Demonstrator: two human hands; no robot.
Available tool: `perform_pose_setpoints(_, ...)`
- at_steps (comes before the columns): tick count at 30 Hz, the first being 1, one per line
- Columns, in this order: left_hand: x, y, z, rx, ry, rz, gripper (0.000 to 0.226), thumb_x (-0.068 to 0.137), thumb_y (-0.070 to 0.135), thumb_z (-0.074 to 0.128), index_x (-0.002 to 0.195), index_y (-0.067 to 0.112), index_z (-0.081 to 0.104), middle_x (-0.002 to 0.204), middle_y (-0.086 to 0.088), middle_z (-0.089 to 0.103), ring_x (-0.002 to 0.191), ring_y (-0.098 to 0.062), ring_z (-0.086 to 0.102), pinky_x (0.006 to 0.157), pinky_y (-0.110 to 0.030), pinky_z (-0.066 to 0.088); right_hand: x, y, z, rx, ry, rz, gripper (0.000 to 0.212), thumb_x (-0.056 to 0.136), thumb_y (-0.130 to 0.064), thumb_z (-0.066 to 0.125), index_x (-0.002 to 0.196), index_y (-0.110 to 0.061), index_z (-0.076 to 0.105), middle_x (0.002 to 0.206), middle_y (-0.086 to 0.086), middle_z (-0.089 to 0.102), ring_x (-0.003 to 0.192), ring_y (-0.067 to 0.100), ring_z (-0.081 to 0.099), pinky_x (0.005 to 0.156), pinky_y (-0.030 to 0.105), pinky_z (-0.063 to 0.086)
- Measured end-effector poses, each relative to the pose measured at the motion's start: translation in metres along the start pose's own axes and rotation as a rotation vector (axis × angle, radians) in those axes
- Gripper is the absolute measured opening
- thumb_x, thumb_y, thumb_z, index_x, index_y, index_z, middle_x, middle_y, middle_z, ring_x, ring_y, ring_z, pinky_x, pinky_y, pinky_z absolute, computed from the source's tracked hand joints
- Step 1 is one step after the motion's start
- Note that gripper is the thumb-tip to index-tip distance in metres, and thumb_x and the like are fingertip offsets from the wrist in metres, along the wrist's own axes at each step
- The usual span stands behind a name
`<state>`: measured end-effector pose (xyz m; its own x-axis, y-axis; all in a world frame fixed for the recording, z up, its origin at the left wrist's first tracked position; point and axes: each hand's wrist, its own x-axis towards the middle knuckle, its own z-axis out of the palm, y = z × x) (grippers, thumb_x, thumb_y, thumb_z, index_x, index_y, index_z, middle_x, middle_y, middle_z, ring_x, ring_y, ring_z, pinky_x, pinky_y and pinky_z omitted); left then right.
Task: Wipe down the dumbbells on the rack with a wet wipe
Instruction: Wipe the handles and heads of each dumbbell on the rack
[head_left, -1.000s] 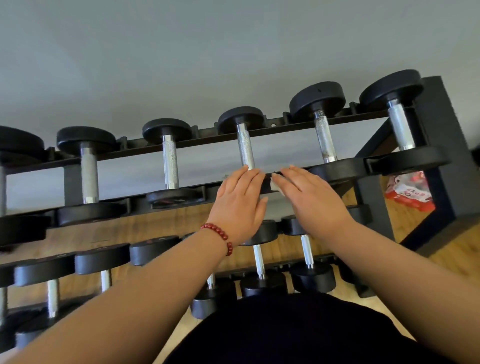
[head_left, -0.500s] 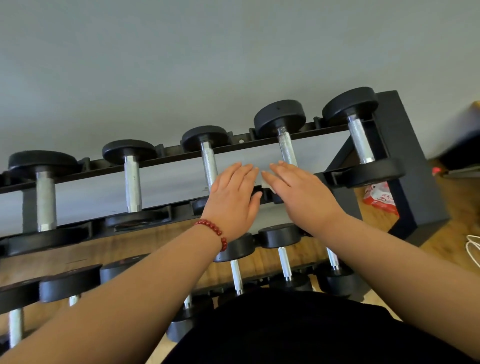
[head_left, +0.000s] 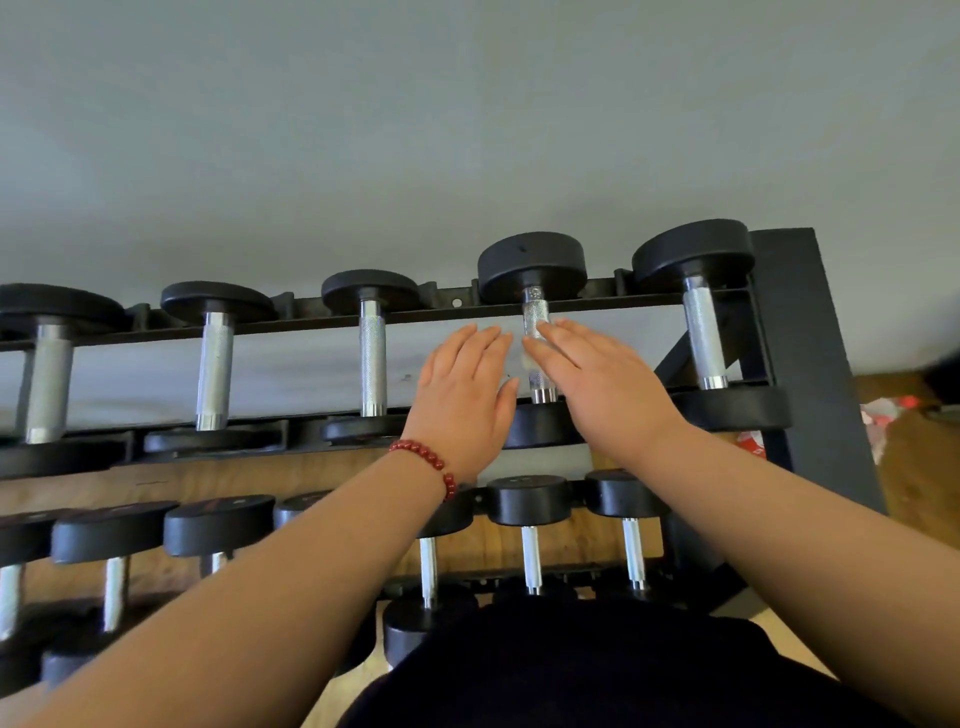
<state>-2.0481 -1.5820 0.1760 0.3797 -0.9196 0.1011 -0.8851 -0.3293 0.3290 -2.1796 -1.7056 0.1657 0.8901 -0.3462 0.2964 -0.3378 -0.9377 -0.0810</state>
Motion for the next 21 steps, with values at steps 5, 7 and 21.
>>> perform_pose_setpoints(5,0.007,0.011,0.017,0.004,-0.028,-0.087,0.054,0.103,0.036,0.031,0.153,0.017,0.023,0.158,-0.001,0.024,0.148,-0.017,0.011,0.119,-0.032,0.006,0.005,0.021,0.007,0.052,-0.041,-0.048,0.056,0.079,0.007,0.065,0.134,-0.004,0.056,0.138,0.019,0.055,0.128,0.039,0.051,0.101,0.050,0.040)
perform_pose_setpoints(7,0.011,0.015,0.025,-0.019,-0.033,-0.128,0.053,0.103,0.035,0.031,0.152,0.017,0.024,0.158,0.000,0.024,0.147,-0.016,0.011,0.119,-0.032,0.006,0.009,0.029,0.012,0.076,-0.050,-0.069,0.052,0.080,0.006,0.059,0.132,-0.003,0.058,0.136,0.019,0.056,0.125,0.040,0.053,0.100,0.051,0.039)
perform_pose_setpoints(21,0.034,0.039,0.059,-0.550,0.097,-0.506,0.041,0.104,0.023,0.033,0.144,0.017,0.039,0.148,0.002,0.035,0.126,0.005,0.019,0.109,-0.018,0.014,0.039,0.081,0.052,0.217,-0.174,-0.288,0.080,0.076,0.018,0.063,0.147,-0.008,0.036,0.156,0.010,0.030,0.145,0.025,0.023,0.112,0.038,0.021)
